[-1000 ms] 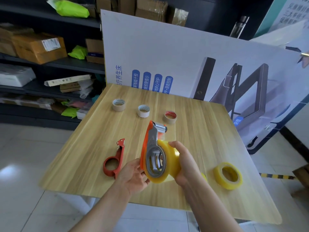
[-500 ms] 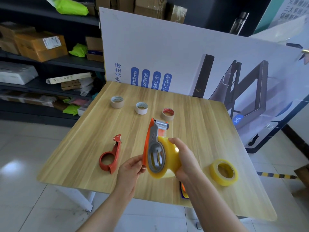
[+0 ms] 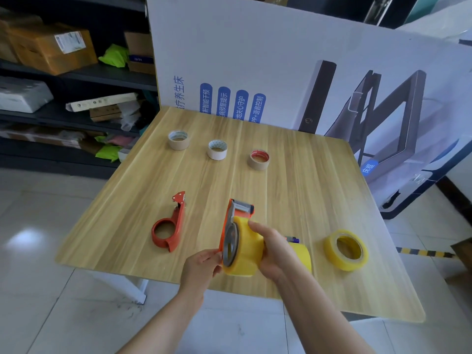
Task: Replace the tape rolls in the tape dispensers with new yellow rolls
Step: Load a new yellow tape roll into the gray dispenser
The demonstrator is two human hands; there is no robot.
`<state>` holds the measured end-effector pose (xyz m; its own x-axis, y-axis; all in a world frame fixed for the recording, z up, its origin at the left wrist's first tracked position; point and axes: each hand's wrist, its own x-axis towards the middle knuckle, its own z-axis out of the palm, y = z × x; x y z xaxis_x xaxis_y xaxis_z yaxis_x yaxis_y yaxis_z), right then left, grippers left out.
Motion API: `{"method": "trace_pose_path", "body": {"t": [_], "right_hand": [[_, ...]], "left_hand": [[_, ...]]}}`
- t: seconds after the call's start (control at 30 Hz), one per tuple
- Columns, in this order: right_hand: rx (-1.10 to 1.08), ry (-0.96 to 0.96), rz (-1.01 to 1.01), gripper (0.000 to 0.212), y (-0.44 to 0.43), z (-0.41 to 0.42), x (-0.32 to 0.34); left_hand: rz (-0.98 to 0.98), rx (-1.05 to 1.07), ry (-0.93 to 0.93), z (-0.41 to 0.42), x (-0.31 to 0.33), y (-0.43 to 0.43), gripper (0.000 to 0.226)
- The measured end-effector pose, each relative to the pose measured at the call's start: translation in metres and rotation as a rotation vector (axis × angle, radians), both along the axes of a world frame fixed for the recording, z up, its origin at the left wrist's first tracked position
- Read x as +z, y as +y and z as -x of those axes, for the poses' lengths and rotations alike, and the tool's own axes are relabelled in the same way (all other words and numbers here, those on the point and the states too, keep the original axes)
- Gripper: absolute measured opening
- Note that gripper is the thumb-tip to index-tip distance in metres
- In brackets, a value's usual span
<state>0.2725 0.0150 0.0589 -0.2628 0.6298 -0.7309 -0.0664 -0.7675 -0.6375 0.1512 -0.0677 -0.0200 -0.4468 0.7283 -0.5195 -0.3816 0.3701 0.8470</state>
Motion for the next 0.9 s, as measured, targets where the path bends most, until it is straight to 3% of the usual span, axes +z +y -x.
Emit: {"method": "trace_pose_path", "body": {"t": [0.1,0.2,0.3,0.57,0.8,0.9], "right_hand": [[-0.020,-0.057,-0.038,0.050,0.002,0.003,-0.018],[0.026,-0.274,-0.103,0.067,0.004,0.009,-0.040],[0.126,-0.427,-0.171,0.064,0.004,0.012,-0.056],[0.132,-0.308,-0.024,0.026,0.008,0.010,-0.088],[0.241,-0.236,-0.093,0.032,0.010,0.007,-0.098],[0.266,-0.250,-0.093,0.039,0.009,0.007,-0.100]], "left_hand": [[0.073,-0.024,0.045,-0.006,-0.015,0.001,0.033],[0.171,-0.039,0.048,-0.011,-0.029,0.001,0.033],[0.255,-0.043,0.003,-0.010,-0.043,0.004,0.028],[0.327,-0.106,-0.040,-0.001,-0.071,0.016,0.019],[0.438,-0.234,0.030,0.005,-0.082,0.026,0.024],[0.466,-0.358,0.191,0.006,-0.083,0.027,0.029]]}}
